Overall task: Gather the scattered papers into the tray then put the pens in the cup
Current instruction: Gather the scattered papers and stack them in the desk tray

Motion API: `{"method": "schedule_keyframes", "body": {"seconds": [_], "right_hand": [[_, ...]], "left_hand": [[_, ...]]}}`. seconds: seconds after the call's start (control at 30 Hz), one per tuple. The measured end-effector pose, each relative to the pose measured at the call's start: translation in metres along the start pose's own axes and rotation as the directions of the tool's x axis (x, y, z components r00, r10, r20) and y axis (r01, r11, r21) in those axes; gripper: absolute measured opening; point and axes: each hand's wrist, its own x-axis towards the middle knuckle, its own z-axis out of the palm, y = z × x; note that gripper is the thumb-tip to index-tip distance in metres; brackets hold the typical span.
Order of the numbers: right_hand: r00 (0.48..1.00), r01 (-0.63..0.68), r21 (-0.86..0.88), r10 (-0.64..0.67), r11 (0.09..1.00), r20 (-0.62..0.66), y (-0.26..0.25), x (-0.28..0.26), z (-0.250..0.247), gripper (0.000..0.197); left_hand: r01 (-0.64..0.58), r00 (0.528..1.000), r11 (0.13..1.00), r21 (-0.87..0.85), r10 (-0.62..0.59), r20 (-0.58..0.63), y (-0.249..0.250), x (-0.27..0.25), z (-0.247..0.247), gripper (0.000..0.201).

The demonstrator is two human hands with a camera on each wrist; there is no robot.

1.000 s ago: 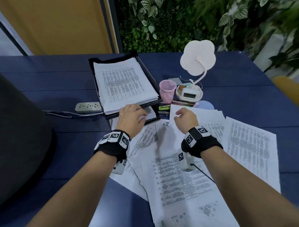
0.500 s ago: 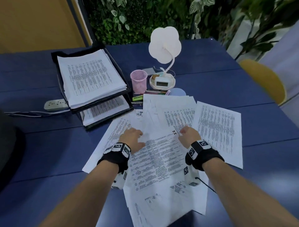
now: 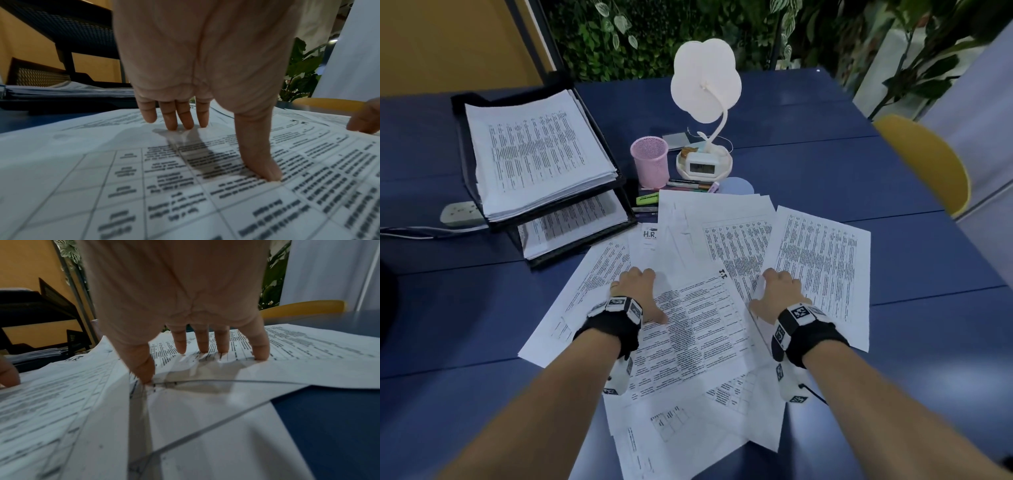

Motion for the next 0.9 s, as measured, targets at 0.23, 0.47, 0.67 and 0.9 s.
{"method": "schedule_keyframes", "body": {"seconds": [0.23, 0.47, 0.67, 0.9], "right_hand": [[0.999, -0.003, -0.029, 0.004, 1.000, 0.034, -0.005, -0.008, -0.009, 0.071], [0.996, 0.056, -0.059, -0.052, 0.997, 0.076, 0.002, -0.005, -0.014, 0.073], [0.996, 0.058, -0.074, -0.053, 0.996, 0.074, 0.001, -0.006, -0.012, 0.070], [0.997, 0.059, -0.096, -0.053, 0.994, 0.064, 0.002, -0.006, -0.014, 0.080]], "left_hand": [[0.031, 0.998, 0.999, 0.016, -0.032, 0.045, 0.003, 0.002, -0.004, 0.094], [0.056, 0.998, 0.961, -0.272, -0.047, 0.040, -0.003, -0.001, -0.014, 0.029], [0.154, 0.967, 0.749, -0.645, -0.248, -0.058, -0.016, -0.003, -0.012, 0.025], [0.233, 0.890, 0.561, -0.794, -0.452, -0.058, -0.029, -0.005, -0.003, 0.042]]}}
